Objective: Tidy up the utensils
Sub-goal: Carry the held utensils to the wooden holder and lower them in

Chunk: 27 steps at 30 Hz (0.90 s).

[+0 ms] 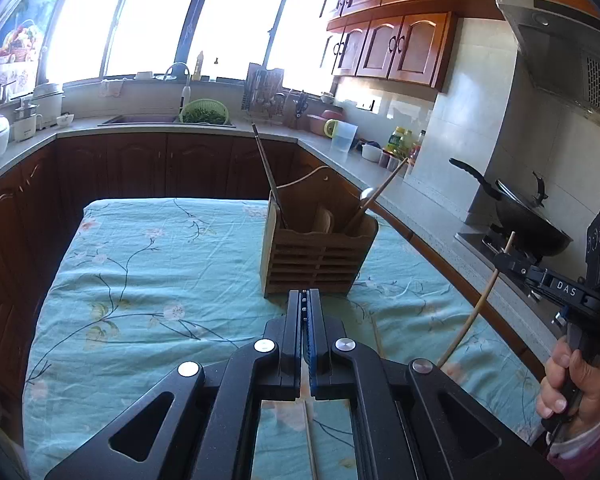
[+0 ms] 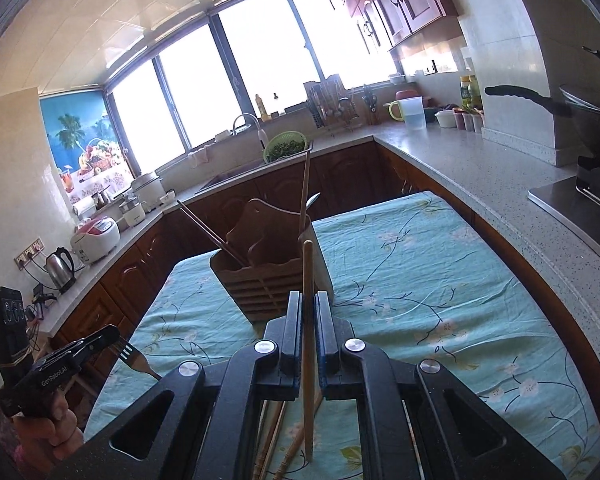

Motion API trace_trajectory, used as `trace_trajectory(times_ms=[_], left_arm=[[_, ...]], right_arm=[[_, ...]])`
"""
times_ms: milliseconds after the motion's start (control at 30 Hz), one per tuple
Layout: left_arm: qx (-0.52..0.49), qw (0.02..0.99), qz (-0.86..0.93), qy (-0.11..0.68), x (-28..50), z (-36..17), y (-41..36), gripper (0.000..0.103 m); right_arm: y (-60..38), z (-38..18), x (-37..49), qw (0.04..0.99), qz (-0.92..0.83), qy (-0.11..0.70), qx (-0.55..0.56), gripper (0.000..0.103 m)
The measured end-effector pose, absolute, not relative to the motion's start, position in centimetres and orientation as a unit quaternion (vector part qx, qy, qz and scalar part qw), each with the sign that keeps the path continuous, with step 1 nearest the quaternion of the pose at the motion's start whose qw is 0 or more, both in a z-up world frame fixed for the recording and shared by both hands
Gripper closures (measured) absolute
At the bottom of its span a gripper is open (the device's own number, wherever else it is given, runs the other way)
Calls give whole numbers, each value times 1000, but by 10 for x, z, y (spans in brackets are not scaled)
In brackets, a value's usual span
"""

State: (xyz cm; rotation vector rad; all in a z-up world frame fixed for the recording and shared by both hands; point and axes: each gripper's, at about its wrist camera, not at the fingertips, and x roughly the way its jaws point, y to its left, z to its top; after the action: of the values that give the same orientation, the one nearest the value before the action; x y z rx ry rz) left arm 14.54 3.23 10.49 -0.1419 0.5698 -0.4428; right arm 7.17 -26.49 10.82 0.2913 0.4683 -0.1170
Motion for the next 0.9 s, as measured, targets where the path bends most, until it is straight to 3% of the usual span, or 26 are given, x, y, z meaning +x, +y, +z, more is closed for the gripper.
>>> trace_trajectory(times_ms=[500,900], left_arm=[[-95,943,-192,253,168,120,45,103],[-103,962,-151,203,226,148,36,103]], right_arm=[[-274,121,81,965,-58,206,151,97],[-281,185,124,982,-62,113,140,97]])
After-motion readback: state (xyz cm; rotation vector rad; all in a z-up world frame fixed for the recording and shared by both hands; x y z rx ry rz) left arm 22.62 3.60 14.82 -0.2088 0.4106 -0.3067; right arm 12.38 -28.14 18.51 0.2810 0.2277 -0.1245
